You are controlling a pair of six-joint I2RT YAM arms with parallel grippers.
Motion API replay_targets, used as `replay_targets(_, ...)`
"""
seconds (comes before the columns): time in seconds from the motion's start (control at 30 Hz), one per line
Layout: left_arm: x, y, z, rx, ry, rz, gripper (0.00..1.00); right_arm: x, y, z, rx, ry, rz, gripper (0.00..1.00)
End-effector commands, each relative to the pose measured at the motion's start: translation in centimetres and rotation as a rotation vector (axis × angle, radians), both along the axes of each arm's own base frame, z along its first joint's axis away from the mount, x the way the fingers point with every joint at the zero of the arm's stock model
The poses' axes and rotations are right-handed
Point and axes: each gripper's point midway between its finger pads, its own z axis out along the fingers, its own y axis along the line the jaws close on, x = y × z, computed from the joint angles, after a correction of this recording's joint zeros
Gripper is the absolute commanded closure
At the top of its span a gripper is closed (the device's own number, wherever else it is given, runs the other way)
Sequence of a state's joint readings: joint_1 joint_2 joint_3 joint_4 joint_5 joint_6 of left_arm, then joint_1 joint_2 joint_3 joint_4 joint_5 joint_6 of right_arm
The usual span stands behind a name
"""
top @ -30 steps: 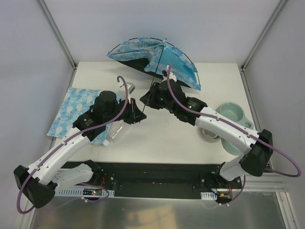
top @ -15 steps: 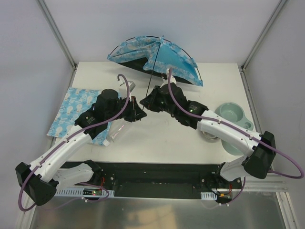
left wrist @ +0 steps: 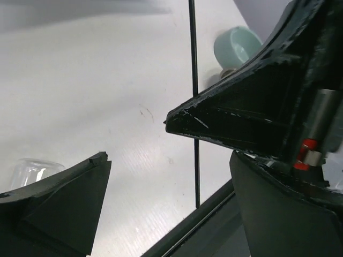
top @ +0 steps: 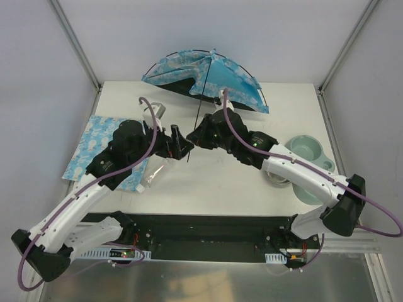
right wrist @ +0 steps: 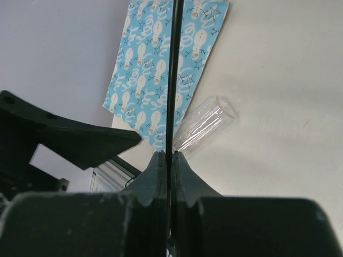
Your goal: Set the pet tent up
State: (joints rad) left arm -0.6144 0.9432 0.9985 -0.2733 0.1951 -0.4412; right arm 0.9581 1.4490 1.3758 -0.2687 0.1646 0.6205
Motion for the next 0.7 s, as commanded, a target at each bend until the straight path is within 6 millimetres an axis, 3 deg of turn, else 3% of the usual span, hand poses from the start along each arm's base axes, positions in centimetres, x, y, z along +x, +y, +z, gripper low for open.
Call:
replay_targets(0.0, 1.0, 3.3, 4.6, -0.022, -0.218, 0.147, 0.01, 0.8, -1.7, 1.5, -0.012, -0.02, -0.05, 1.0)
replay_targets(0.2, 4.7, 5.8, 6.0, 0.054, -0.284, 0.316, 0.01, -0.1, -1.6, 3.2, 0.027, 0.014, -0.023, 1.0)
replay_targets(0.3, 7.6, 5.4, 5.7, 0.011, -0.227, 0.291, 0.02, -0.5, -1.7, 4.2, 0.04, 0.04, -0.007, 1.0)
replay_targets(0.4, 11.0, 6.4, 4.9, -0.076, -0.173, 0.282, 0.04, -0.9, -2.0, 5.5, 0.055, 0.046, -0.003, 1.0)
replay_targets(0.67, 16.1, 3.8, 0.9, -0.065, -0.244, 0.11, 0.08, -0.6, -2.2, 7.0, 0.093, 0.061, -0.026, 1.0)
